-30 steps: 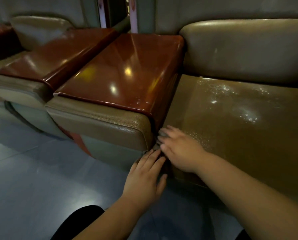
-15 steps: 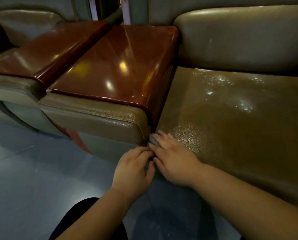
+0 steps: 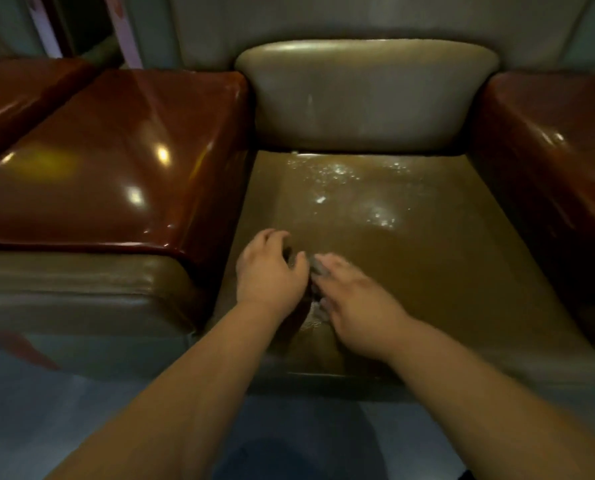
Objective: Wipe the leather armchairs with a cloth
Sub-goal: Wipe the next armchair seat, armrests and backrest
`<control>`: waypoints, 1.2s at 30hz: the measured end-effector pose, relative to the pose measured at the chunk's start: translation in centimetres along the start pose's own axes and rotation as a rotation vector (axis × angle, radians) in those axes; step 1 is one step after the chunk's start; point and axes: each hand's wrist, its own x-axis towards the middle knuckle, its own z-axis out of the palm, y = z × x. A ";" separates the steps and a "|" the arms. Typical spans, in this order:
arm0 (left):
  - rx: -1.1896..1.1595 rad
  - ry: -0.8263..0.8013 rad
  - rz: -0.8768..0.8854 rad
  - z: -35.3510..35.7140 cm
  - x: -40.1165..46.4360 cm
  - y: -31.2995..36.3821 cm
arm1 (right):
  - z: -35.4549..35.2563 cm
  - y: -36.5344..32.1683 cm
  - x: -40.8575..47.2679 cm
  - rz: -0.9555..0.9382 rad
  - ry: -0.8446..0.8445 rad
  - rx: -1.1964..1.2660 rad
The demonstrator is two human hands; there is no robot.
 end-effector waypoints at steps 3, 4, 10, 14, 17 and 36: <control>0.148 -0.030 0.026 1.3 0.4 0.8 | -1.5 4.5 -0.7 0.049 0.018 -0.021; 0.182 -0.040 0.048 1.5 0.3 0.7 | -2.4 7.5 -1.3 0.162 0.049 -0.022; 0.192 -0.049 0.073 1.2 0.2 1.1 | -8.1 17.3 -8.0 0.812 0.039 0.166; 0.238 -0.047 0.076 1.5 0.2 1.1 | -6.1 11.1 -10.6 0.375 -0.053 0.185; 0.249 -0.026 0.077 1.5 0.1 1.4 | -3.8 7.2 -11.8 0.139 -0.181 0.086; 0.292 0.000 0.133 1.6 0.2 1.1 | -5.1 18.0 -5.8 0.626 0.019 -0.039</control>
